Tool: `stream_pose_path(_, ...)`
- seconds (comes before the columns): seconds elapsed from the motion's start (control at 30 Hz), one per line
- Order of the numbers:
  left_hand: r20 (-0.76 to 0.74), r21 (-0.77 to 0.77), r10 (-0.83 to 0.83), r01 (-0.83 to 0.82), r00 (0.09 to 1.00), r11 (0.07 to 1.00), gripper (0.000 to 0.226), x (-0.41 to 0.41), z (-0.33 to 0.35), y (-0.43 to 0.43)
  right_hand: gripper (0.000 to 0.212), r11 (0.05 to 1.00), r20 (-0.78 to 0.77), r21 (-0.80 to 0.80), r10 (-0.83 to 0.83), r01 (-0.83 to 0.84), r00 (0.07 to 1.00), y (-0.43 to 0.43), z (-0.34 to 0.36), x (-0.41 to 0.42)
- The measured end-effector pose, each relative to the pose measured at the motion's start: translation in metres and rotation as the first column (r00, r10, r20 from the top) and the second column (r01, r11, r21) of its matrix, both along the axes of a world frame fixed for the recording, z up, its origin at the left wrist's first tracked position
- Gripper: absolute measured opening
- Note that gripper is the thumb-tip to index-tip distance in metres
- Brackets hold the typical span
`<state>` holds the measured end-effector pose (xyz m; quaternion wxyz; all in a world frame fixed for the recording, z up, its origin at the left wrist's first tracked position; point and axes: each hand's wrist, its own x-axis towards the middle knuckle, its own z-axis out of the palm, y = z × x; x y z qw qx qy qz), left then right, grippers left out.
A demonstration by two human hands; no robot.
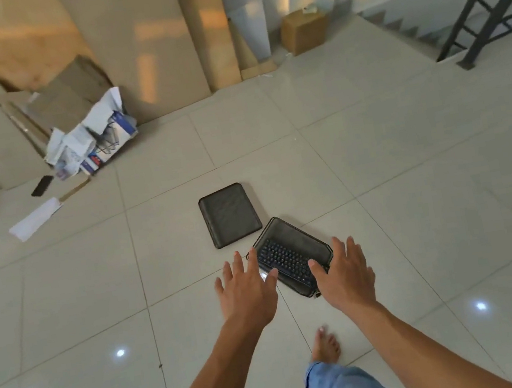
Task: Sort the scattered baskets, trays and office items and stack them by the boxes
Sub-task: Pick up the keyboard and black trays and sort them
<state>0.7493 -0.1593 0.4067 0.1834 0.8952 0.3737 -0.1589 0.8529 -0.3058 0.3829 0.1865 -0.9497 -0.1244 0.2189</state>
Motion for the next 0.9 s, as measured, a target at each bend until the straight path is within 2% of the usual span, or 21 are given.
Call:
stream_pose_path(0.23, -0.044, 0.005, -0.083, 0.083, 0.996, 0.997, 0.068, 0.069, -0.018, 0.040, 0.075, 0.996, -0.056, -0.075, -0.060, 0.056, 0.997, 0.013, -0.027, 0.069)
stream_pose_path(0.5, -0.110, -0.012, -0.240, 0.240, 0.965, 0.971, 0.067, 0.129, -0.053, 0.085, 0.076, 0.981, -0.096, -0.116, -0.169, 0.158, 0.981, 0.045, -0.063, 0.112)
stream_pose_path(0.7, -0.181, -0.054, -0.339, 0.335, 0.923, 0.941, 0.066, 0.172, -0.158, 0.124, 0.076, 0.946, -0.177, -0.117, -0.318, 0.301, 0.931, 0.057, -0.165, 0.132)
stream_pose_path(0.9, -0.294, -0.101, -0.377, 0.363, 0.878, 0.926, 0.063, 0.193, -0.302, 0.144, 0.074, 0.877, -0.330, -0.132, -0.478, 0.462, 0.814, 0.043, -0.299, 0.145)
